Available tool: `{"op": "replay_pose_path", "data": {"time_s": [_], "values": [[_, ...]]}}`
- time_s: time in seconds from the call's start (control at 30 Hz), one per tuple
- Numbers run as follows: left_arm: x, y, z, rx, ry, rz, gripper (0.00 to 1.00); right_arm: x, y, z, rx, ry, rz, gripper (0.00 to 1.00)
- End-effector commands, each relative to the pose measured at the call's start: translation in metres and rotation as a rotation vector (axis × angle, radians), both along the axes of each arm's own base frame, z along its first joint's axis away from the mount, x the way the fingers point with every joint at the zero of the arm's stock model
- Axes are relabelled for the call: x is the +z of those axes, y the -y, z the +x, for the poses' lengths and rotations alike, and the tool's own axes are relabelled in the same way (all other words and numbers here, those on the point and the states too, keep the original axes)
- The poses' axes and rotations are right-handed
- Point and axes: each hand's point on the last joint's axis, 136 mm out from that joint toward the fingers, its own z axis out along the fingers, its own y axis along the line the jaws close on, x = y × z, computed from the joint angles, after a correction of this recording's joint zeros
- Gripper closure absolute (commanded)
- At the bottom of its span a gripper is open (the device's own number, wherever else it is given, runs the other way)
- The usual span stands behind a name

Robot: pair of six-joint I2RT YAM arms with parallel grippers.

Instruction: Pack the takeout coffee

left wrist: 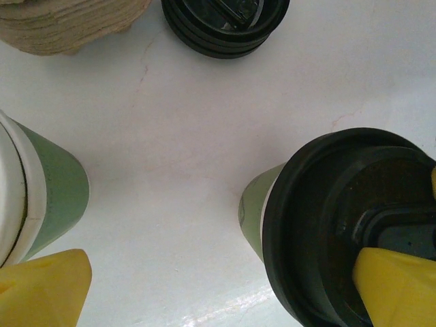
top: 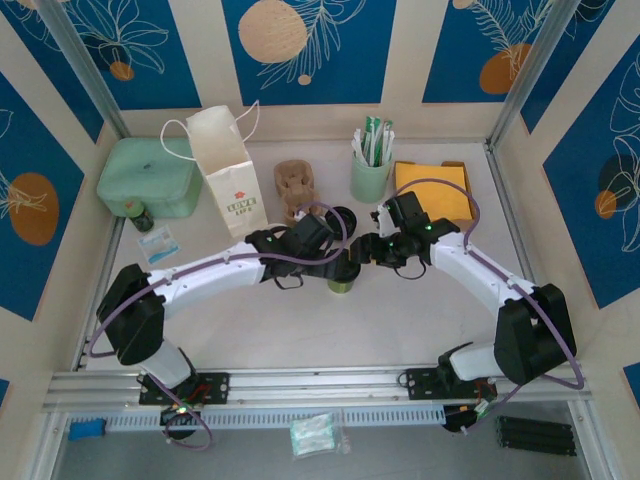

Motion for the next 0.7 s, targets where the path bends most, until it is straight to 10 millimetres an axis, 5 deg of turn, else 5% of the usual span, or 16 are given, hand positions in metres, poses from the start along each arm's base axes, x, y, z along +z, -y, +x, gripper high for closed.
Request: {"op": "replay_pose_path", "data": {"time_s": [0.0, 0.23, 0.67], "values": [[-0.041, -0.019, -0.020, -0.005, -0.084, 0.118, 0.01, -0.033, 0.017, -0.019, -0.024, -0.101, -0.078, 0.38], [-0.058, -0.023, -0.035, -0.007, -0.119, 0.129, 0.01, -0.029, 0.015, -0.023, -0.025, -0.104, -0.062, 0.38], [-0.021, 0.008, -0.032, -0.063, -0.100, 0.021, 0.01, 0.017, 0.004, -0.007, 0.008, -0.036, -0.008, 0.38]]}}
